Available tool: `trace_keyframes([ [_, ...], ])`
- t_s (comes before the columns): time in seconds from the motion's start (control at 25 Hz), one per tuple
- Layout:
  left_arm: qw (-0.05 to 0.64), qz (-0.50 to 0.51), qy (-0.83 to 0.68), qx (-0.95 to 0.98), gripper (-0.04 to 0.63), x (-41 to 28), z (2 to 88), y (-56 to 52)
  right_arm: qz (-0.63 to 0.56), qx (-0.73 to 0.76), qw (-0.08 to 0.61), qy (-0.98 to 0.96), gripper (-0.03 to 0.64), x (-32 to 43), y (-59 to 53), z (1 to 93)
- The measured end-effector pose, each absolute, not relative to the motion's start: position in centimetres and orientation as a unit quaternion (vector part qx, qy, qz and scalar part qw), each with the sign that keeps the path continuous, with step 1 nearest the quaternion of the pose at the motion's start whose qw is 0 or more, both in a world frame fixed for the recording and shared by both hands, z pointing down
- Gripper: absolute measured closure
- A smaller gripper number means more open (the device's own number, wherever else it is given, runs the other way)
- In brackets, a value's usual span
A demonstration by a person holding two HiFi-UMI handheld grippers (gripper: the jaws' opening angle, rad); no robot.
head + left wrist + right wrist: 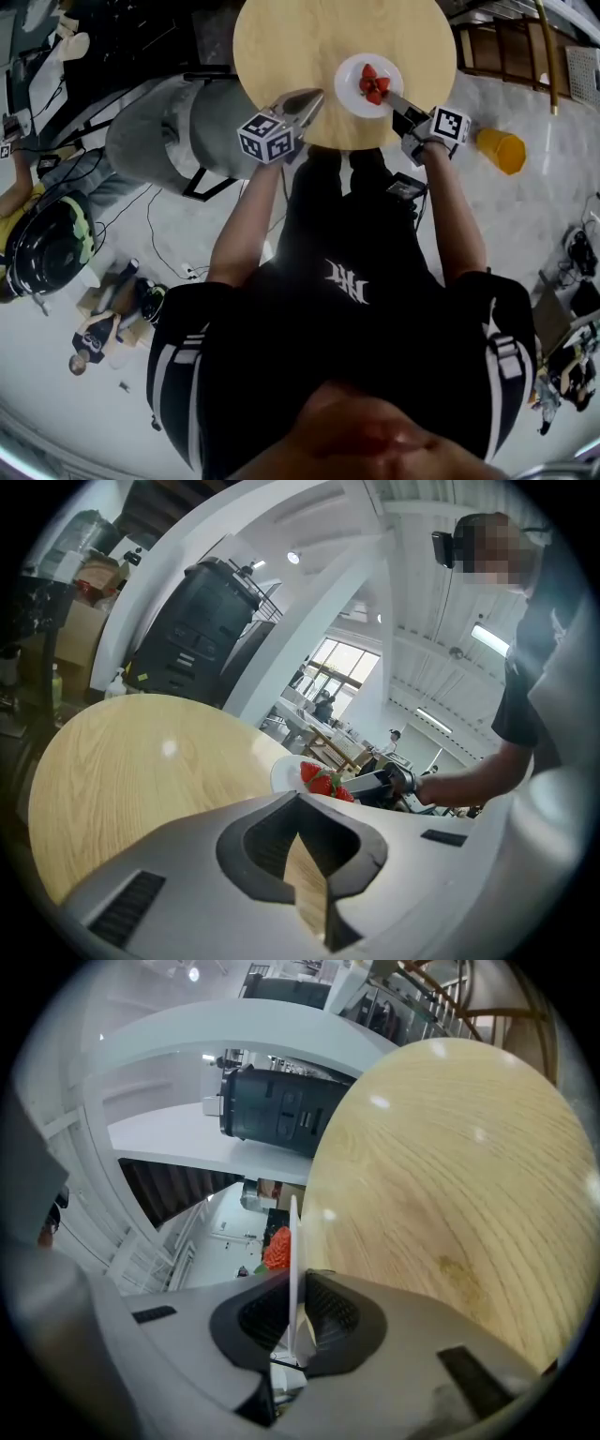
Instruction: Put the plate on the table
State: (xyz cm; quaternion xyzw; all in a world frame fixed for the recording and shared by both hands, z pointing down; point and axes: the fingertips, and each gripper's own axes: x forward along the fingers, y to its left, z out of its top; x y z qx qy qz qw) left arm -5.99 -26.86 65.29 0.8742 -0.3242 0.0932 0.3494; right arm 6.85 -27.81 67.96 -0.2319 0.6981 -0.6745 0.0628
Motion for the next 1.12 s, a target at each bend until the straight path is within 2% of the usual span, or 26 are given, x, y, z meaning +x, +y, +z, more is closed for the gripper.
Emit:
trace_keyframes([
  [1.12,0.370,0.126,-0.328,0.860,0.592,-6.4,71.3,-27.3,-0.688,-0.214,0.023,0.693,0.595,4.0,-27.7,73.3],
])
